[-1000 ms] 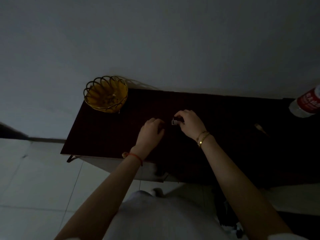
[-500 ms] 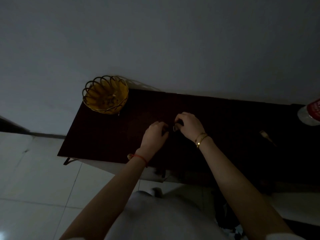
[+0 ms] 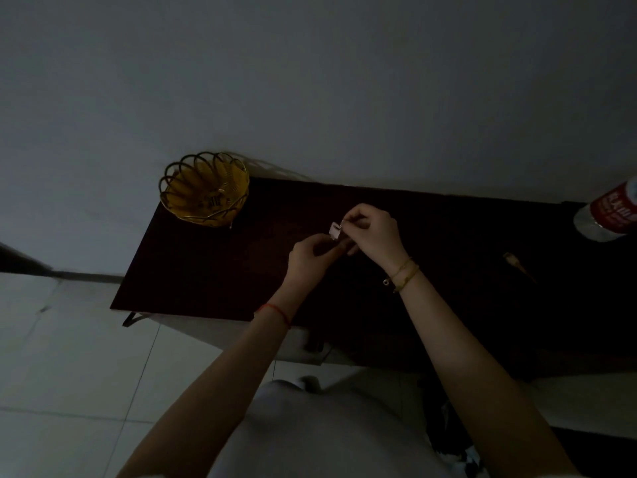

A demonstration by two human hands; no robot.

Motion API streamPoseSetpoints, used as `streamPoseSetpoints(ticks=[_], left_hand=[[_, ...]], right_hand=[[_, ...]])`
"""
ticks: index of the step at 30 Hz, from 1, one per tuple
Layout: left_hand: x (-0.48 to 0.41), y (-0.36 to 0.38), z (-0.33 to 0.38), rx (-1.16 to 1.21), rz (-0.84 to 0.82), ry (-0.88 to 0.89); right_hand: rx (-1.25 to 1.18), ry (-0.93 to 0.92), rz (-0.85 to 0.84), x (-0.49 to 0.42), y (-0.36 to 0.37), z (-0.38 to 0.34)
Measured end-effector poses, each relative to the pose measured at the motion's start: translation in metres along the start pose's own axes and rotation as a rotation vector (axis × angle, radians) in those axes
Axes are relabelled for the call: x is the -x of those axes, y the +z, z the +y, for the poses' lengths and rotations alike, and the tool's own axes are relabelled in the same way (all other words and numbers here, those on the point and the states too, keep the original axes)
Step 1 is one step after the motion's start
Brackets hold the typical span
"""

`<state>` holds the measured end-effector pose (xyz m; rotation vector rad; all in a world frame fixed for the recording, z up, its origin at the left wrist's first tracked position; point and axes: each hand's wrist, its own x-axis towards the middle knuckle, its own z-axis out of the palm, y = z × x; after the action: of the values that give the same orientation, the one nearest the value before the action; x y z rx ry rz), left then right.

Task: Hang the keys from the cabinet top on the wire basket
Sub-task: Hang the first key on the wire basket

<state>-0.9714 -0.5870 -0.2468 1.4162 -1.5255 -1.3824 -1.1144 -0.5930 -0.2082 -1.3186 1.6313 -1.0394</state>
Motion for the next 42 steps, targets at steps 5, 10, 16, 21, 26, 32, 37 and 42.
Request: streamPoseSetpoints(ticks=[5, 10, 16, 21, 26, 32, 37, 42], left_hand=[[0.014, -0.009, 0.004, 0.026, 0.010, 0.041], [0.033, -0.016, 0.009, 0.091, 0.022, 0.070], [0.056, -0.025, 0.011, 0.095, 0.084, 0.084], [0.073, -0.033, 0.007, 0.113, 0.186, 0.056], [0.085, -0.049, 0.003, 0.112, 0.255, 0.034], [0.081, -0.081, -0.002, 0.093, 0.269, 0.022], [0.061, -0.116, -0.006, 0.086, 0.268, 0.007], [0.031, -0.161, -0.003, 0.074, 0.256, 0.035]], right_hand=[[-0.201, 0.077, -0.023, 0.014, -0.007, -0.004], [-0.295, 0.115, -0.037, 0.029, -0.009, -0.006], [-0.324, 0.111, -0.093, 0.042, -0.004, -0.012], [-0.300, 0.072, -0.177, 0.049, 0.009, -0.017], [-0.227, 0.015, -0.228, 0.049, 0.029, -0.022], [-0.214, 0.018, -0.257, 0.033, 0.060, -0.033], [-0.196, 0.008, -0.251, 0.010, 0.089, -0.048], [-0.213, 0.019, -0.220, -0.018, 0.122, -0.076]])
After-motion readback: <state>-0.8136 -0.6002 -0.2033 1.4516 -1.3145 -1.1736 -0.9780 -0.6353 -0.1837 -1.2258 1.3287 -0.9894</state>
